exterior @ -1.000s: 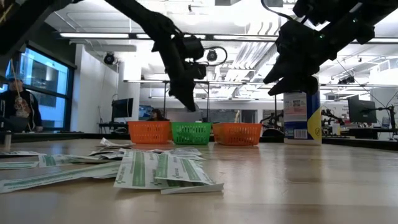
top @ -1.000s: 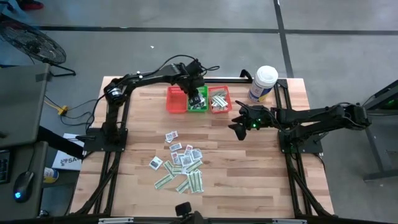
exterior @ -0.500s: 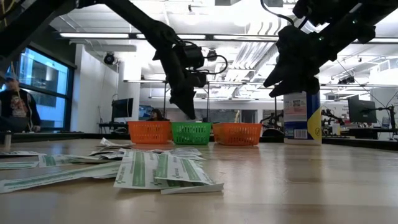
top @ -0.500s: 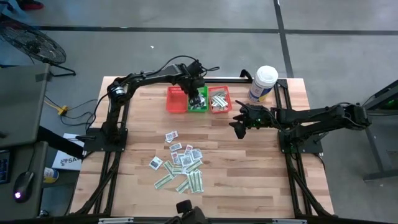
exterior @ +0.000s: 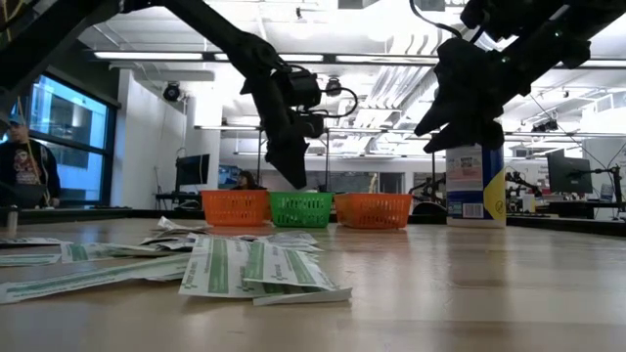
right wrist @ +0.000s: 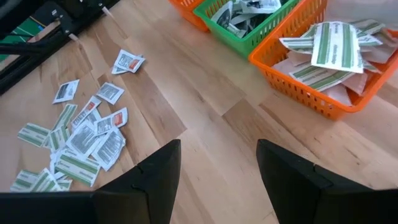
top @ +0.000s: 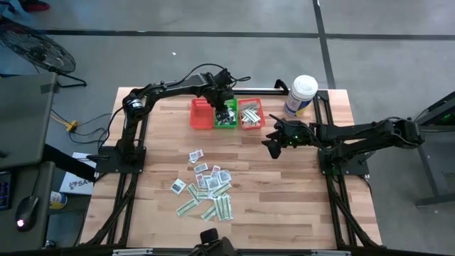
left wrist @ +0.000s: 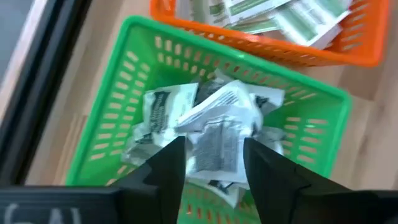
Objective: Pick & Place First Aid Supplies
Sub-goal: Put the towelette pack into the green bin
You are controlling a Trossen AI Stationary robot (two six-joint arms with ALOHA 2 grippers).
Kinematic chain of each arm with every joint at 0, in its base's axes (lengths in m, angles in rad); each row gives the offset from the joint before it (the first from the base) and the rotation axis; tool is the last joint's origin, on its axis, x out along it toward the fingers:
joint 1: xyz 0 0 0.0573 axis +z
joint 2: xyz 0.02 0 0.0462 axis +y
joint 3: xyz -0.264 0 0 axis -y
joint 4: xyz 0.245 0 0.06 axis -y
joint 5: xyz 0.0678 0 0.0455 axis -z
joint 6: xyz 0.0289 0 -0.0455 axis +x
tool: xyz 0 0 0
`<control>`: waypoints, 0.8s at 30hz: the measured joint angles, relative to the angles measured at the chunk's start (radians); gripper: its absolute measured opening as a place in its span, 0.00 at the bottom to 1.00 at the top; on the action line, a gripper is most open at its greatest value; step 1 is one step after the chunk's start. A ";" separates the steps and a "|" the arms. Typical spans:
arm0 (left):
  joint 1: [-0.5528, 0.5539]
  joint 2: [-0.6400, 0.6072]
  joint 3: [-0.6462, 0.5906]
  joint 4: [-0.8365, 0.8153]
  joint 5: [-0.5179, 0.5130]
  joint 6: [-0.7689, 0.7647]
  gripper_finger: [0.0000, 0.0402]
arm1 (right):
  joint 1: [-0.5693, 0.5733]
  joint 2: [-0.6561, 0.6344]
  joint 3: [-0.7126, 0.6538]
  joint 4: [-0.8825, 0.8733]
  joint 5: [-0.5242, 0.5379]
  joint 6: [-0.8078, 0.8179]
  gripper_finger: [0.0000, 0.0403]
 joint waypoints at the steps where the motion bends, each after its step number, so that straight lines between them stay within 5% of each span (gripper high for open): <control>1: 0.000 -0.002 0.000 -0.004 -0.005 0.000 0.40 | 0.000 0.000 0.000 0.000 -0.007 0.004 0.51; 10: -0.008 -0.018 0.012 -0.078 -0.045 -0.005 0.41 | 0.000 0.000 0.000 0.009 -0.011 0.020 0.51; 24: -0.088 -0.021 0.190 -0.196 -0.115 -0.015 0.41 | 0.000 0.000 0.002 0.008 -0.038 0.021 0.51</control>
